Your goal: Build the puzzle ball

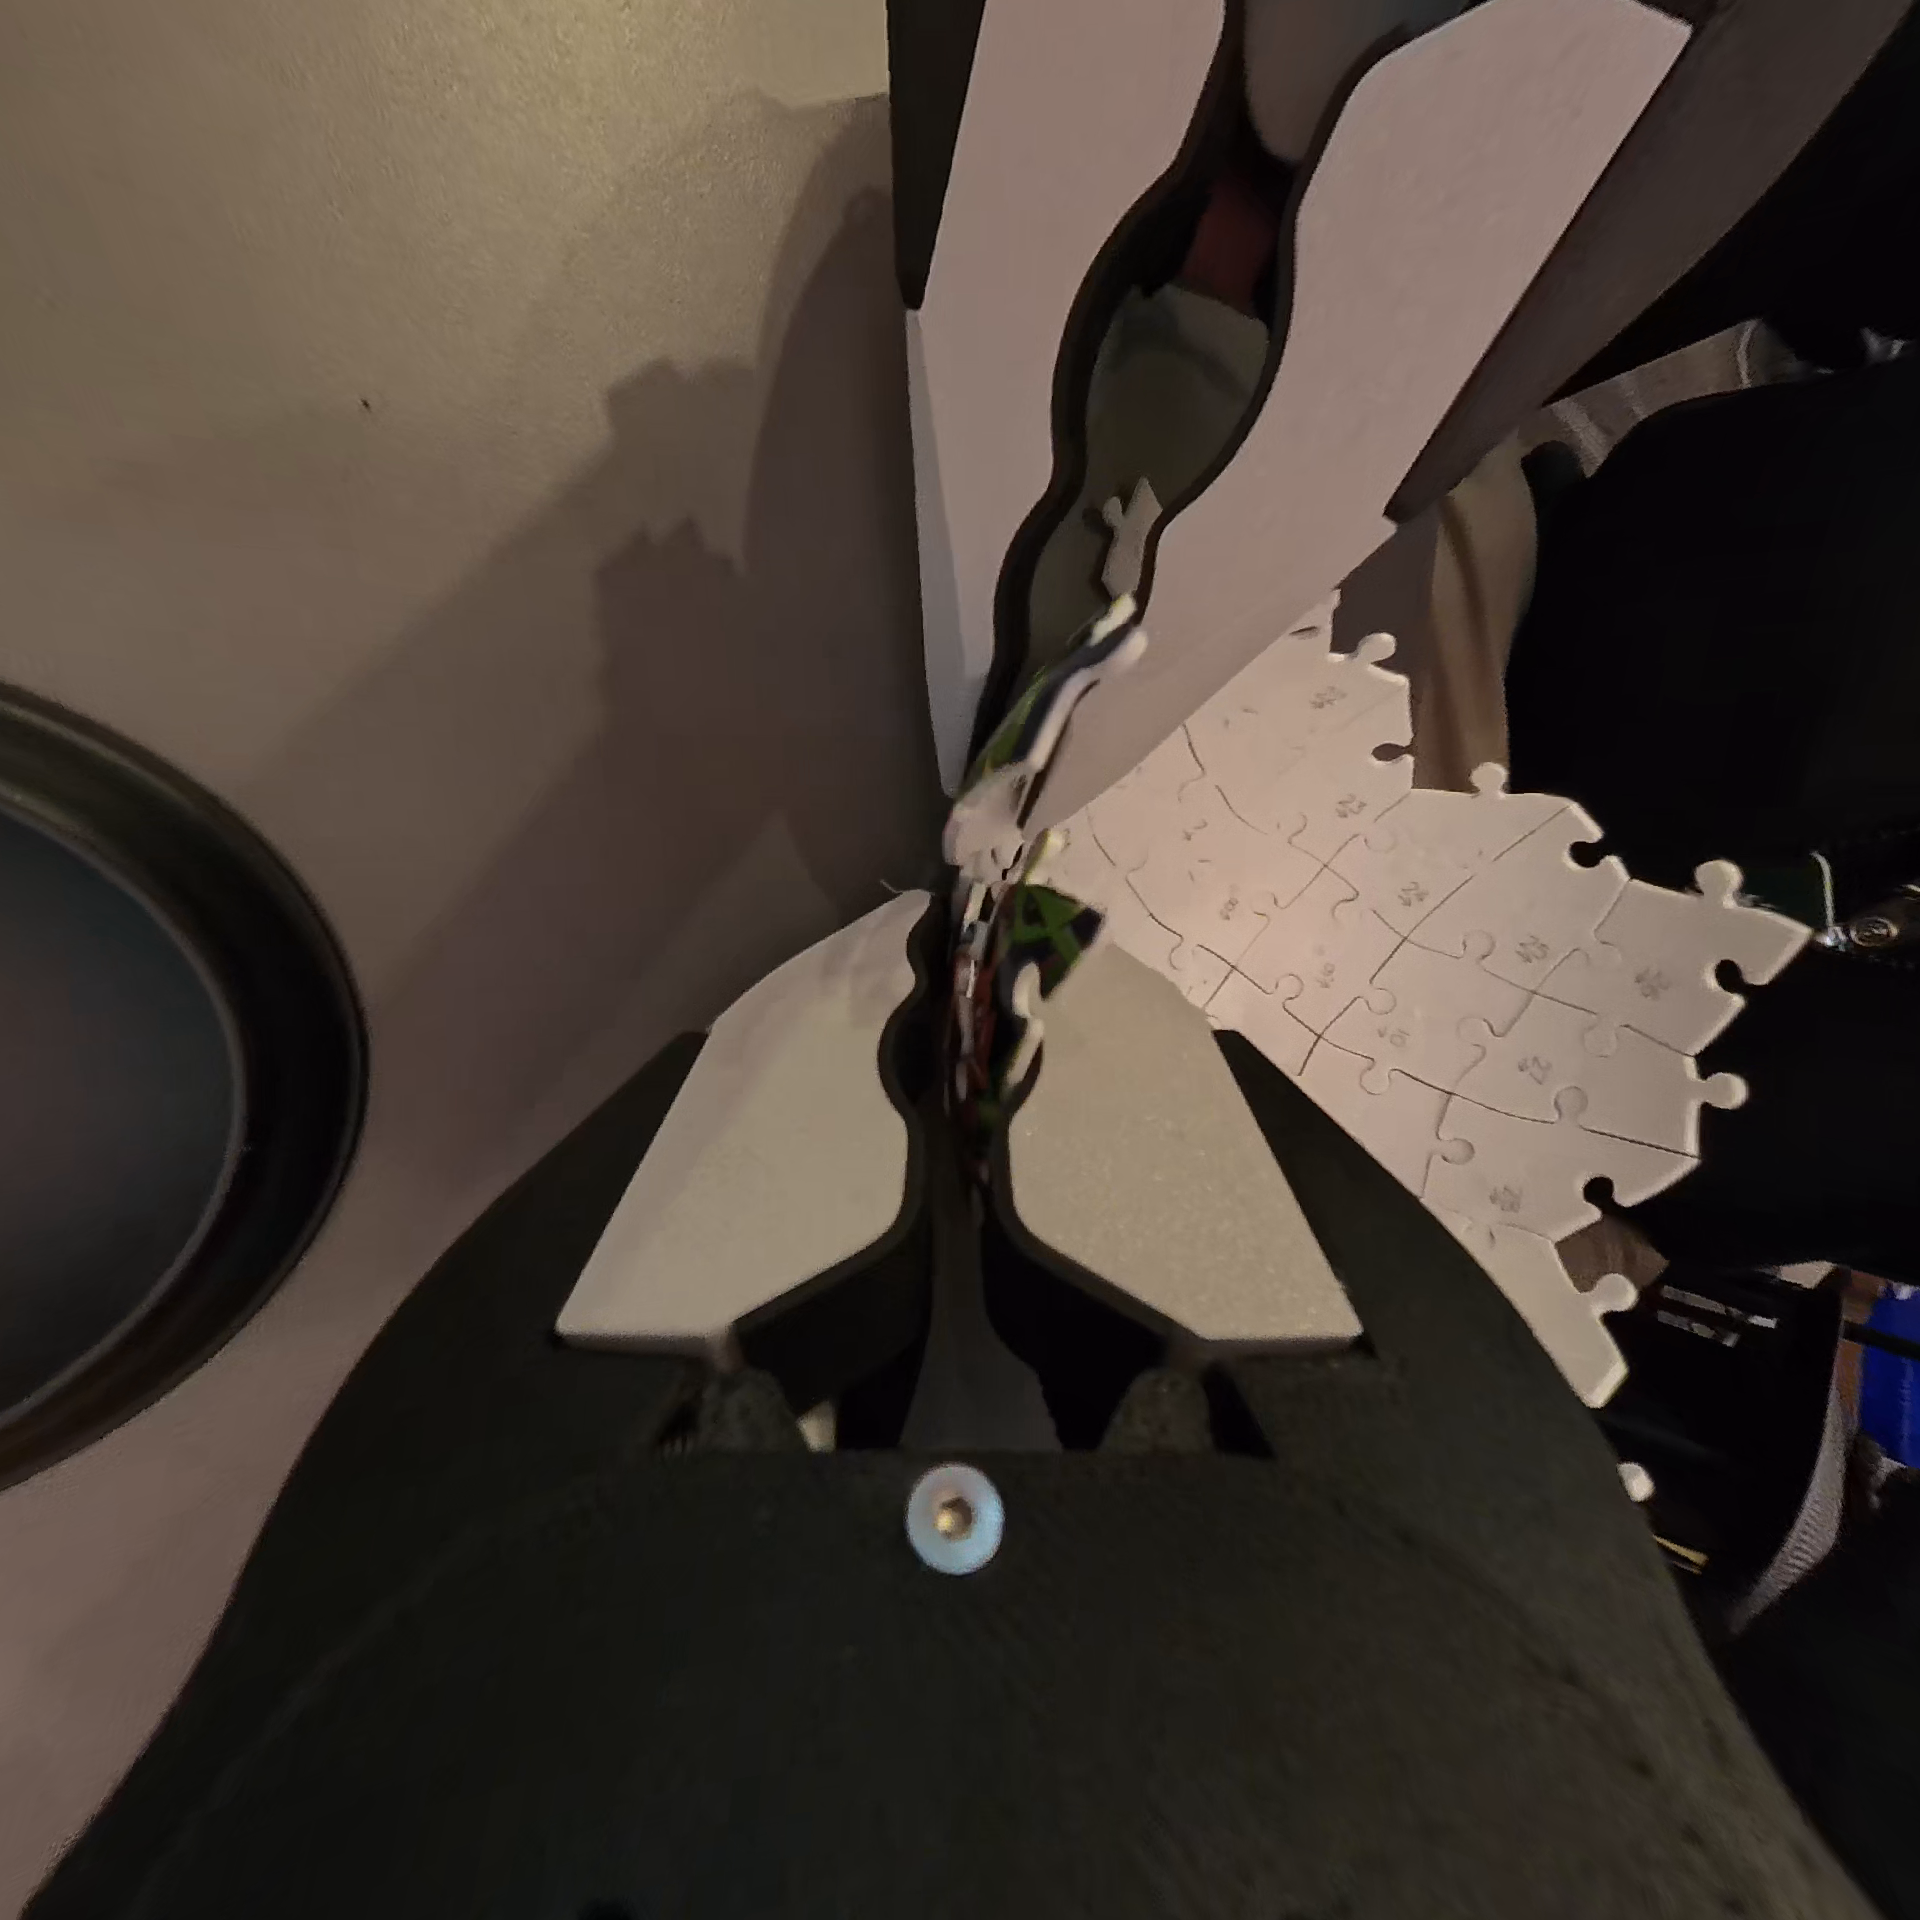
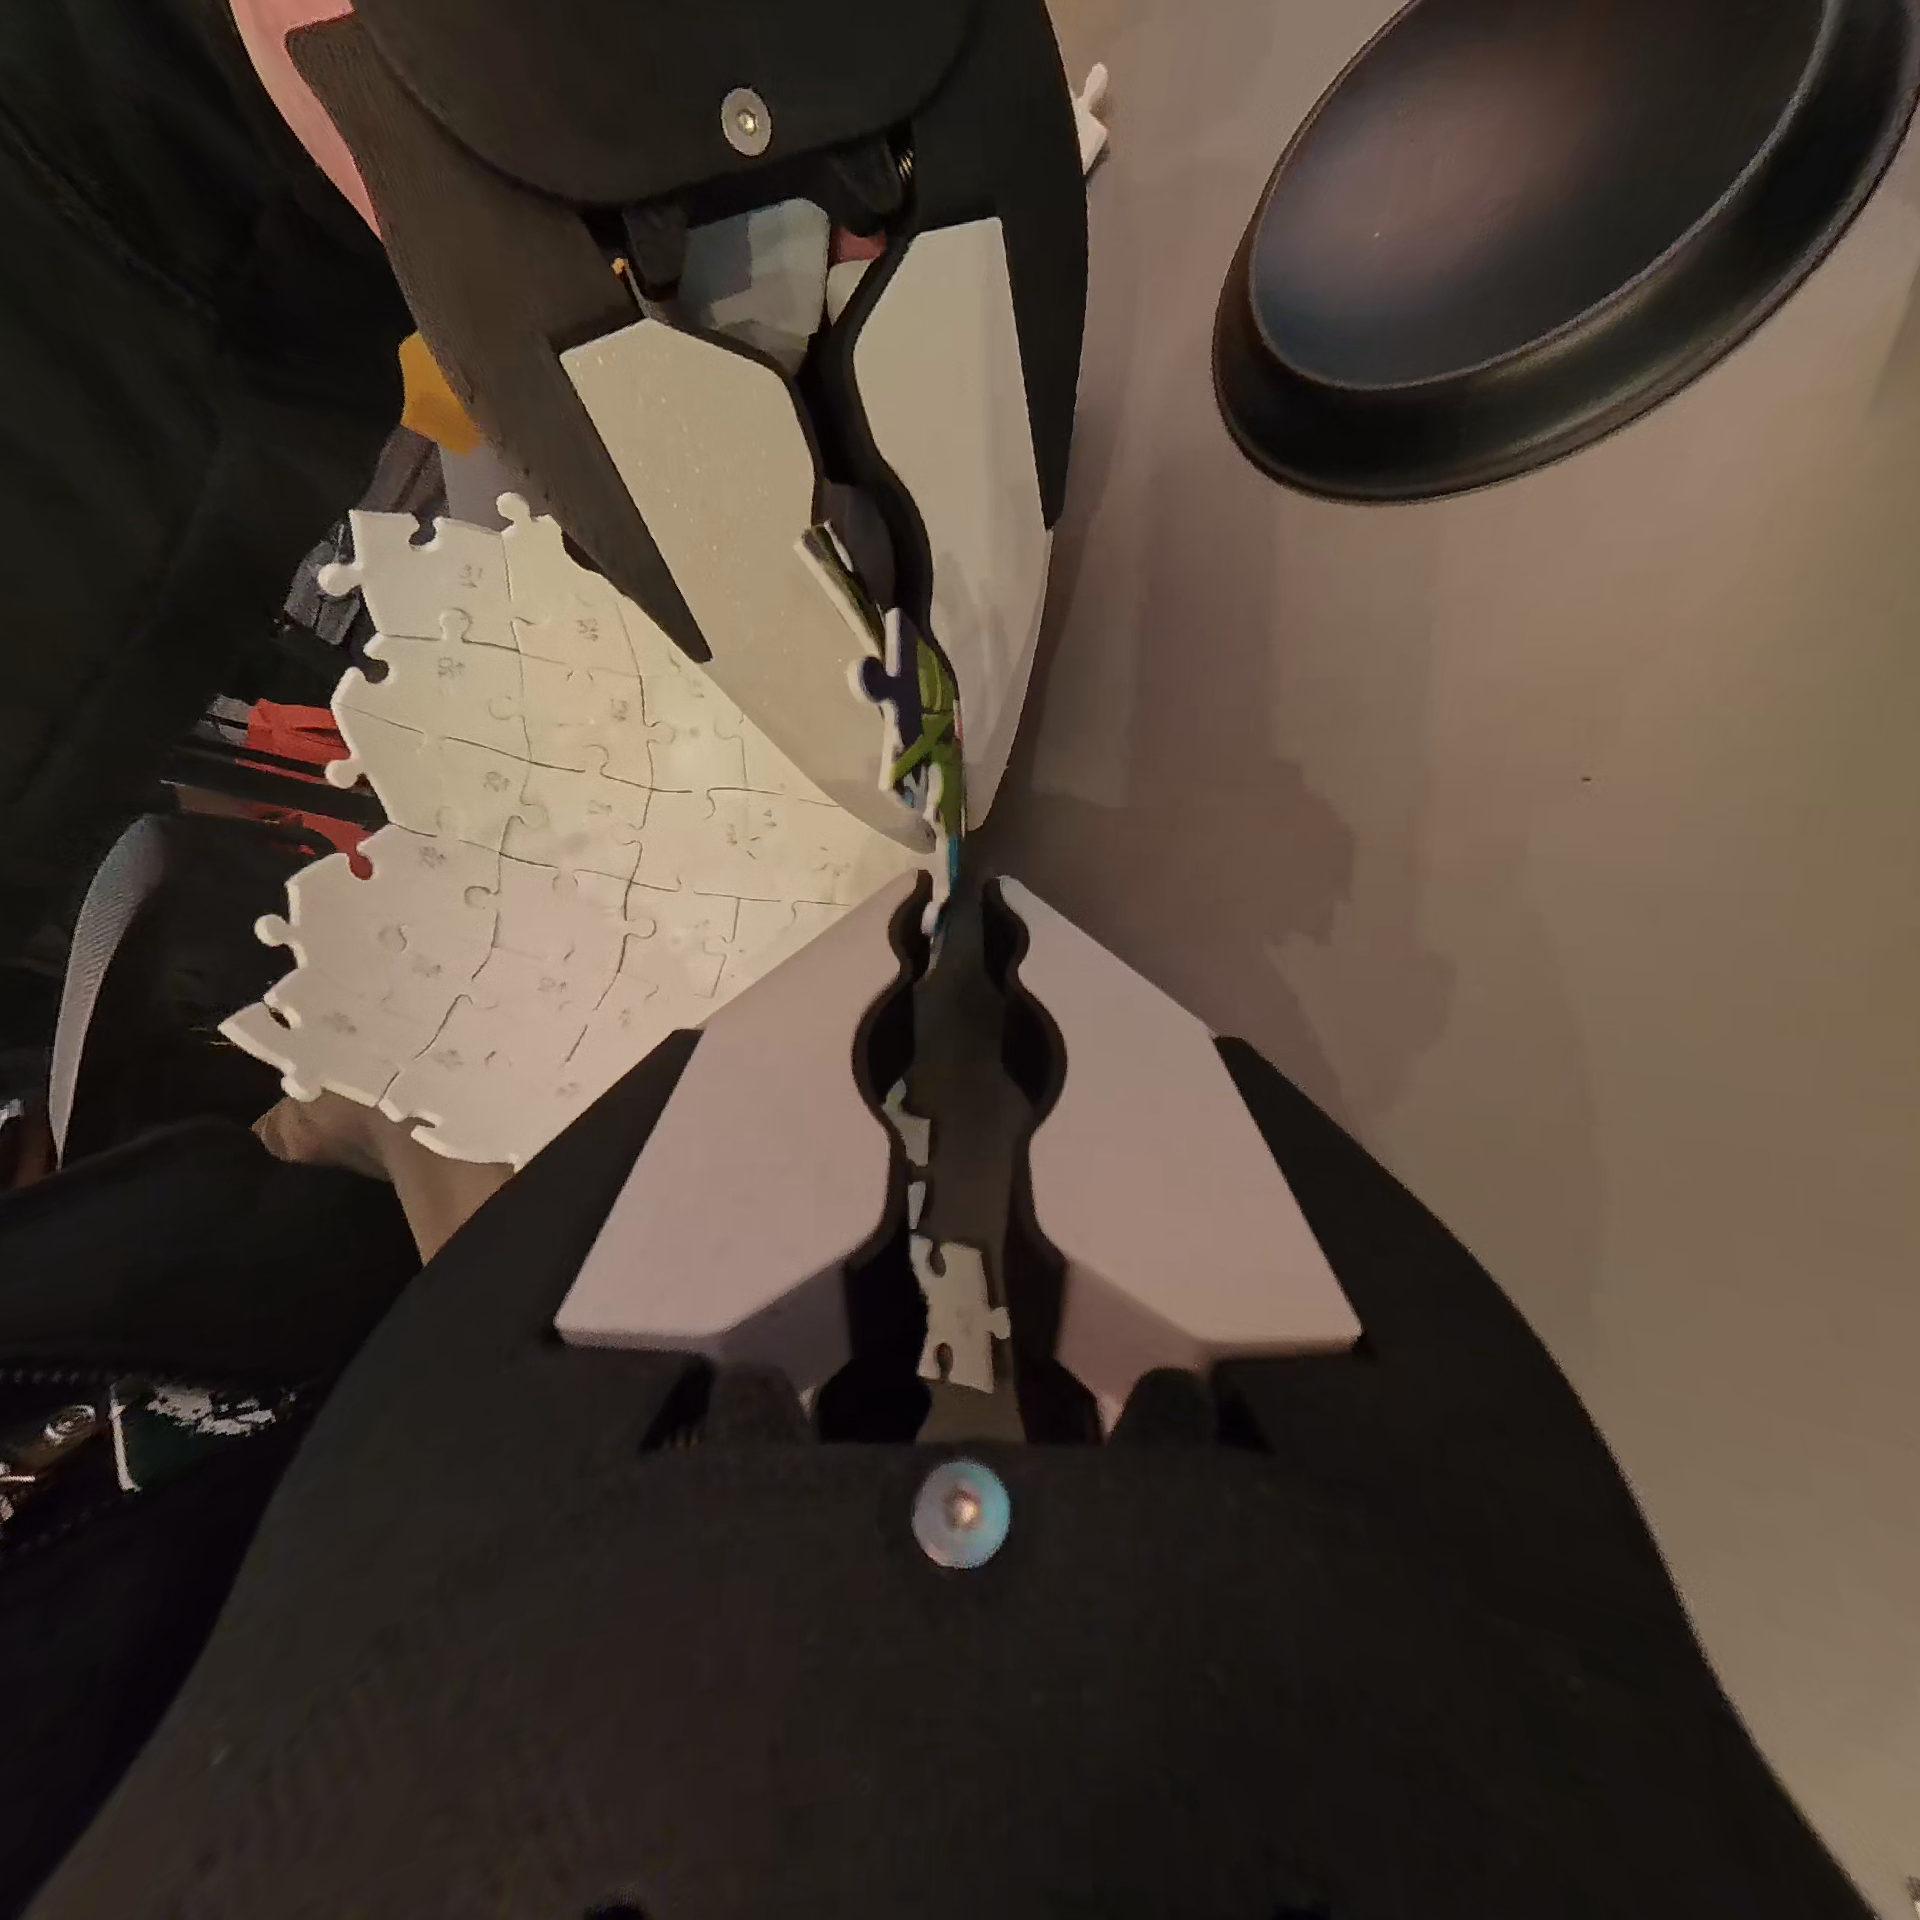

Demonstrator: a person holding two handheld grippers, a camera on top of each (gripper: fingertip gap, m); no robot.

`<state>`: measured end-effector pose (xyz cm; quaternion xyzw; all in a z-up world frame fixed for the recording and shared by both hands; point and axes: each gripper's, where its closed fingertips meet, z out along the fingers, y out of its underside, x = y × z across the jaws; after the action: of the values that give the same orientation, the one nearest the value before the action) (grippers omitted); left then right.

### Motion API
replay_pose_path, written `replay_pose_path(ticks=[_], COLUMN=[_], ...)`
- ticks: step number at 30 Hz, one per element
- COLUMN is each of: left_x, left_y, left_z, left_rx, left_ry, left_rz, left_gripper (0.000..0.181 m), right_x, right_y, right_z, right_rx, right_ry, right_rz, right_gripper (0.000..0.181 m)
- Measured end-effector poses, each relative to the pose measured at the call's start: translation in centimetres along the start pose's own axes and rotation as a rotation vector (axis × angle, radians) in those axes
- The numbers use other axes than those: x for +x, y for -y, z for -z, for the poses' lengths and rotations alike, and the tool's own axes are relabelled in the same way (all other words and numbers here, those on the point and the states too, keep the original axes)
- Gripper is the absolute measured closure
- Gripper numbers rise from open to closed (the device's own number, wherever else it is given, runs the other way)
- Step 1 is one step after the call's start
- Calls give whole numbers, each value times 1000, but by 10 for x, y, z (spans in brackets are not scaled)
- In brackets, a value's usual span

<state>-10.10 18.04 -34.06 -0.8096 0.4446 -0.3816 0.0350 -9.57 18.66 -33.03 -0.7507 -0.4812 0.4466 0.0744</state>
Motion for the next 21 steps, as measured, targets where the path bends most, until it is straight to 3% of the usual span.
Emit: replay_pose_path(ticks=[9,21], left_x=[5,17], left_y=[-1,-3], left_z=[0,8], left_rx=[-71,-43], left_ry=[60,-58], left_rz=[-32,-10], left_gripper=[177,177], right_x=[-7,-19], right_y=[-10,-5], right_z=[-6,-4], right_rx=[-70,-53], right_ry=[37,73], right_rz=[-1,71], right_gripper=[181,181])
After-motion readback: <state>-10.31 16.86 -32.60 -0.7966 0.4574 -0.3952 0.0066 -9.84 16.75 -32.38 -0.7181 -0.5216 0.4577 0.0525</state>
